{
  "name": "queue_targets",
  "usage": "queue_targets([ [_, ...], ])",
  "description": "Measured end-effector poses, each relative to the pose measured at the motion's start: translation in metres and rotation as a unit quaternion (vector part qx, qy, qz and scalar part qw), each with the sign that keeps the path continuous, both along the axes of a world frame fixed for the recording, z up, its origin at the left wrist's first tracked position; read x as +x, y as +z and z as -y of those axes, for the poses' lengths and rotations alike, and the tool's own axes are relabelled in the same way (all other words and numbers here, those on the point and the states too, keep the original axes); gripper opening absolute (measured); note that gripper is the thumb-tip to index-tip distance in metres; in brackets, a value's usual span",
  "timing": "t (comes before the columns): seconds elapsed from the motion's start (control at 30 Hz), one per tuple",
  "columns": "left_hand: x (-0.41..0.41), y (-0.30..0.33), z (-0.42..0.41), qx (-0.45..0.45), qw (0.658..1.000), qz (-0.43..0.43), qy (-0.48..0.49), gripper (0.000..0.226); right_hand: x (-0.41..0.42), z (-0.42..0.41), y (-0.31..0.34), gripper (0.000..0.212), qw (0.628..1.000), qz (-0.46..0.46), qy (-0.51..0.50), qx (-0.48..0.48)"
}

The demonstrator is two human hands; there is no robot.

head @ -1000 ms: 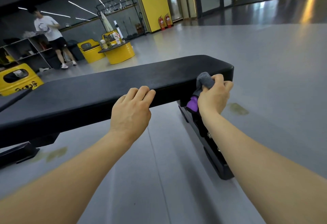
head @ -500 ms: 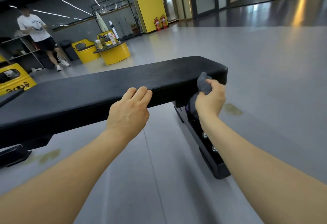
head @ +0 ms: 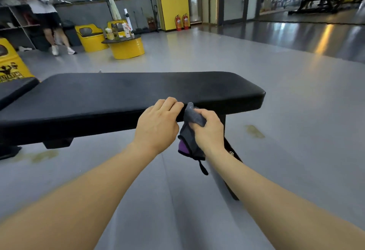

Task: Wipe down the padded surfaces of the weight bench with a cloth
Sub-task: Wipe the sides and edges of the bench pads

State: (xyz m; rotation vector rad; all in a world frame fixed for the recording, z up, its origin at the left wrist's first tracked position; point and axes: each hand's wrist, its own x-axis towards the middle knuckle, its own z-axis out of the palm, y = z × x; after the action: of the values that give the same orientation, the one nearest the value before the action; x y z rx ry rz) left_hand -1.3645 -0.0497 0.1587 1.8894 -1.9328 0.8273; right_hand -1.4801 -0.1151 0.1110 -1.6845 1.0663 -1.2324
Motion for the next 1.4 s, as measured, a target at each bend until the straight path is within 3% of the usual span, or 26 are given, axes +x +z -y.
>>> queue_targets([
  [0.23, 0.045, 0.056, -0.056, 0.124, 0.974, -0.168, 0.092, 0.036, 0.009, -0.035, 0.063, 0.037, 0.982, -0.154, 0.025, 0.103],
  [0.4, 0.074, 0.125, -0.115, 0.198, 0.946, -0.209, 0.146, 0.039, 0.045, -0.082, 0.155, 0.061, 0.954, -0.237, 0.105, 0.151],
  [0.67, 0.143, 0.288, -0.215, 0.23, 0.922, -0.235, 0.204, 0.041, 0.124, -0.155, 0.337, 0.03, 0.925, -0.275, 0.153, 0.212],
  [0.9, 0.228, 0.412, -0.279, 0.207, 0.914, -0.234, 0.259, 0.037, 0.226, -0.207, 0.46, 0.039, 0.914, -0.292, 0.205, 0.194],
  [1.13, 0.311, 0.46, -0.339, 0.164, 0.879, -0.271, 0.358, 0.041, 0.345, -0.247, 0.515, 0.042, 0.909, -0.275, 0.279, 0.141],
  [1.4, 0.385, 0.45, -0.389, 0.171, 0.824, -0.289, 0.456, 0.041, 0.457, -0.27, 0.507, 0.036, 0.869, -0.284, 0.393, 0.102],
])
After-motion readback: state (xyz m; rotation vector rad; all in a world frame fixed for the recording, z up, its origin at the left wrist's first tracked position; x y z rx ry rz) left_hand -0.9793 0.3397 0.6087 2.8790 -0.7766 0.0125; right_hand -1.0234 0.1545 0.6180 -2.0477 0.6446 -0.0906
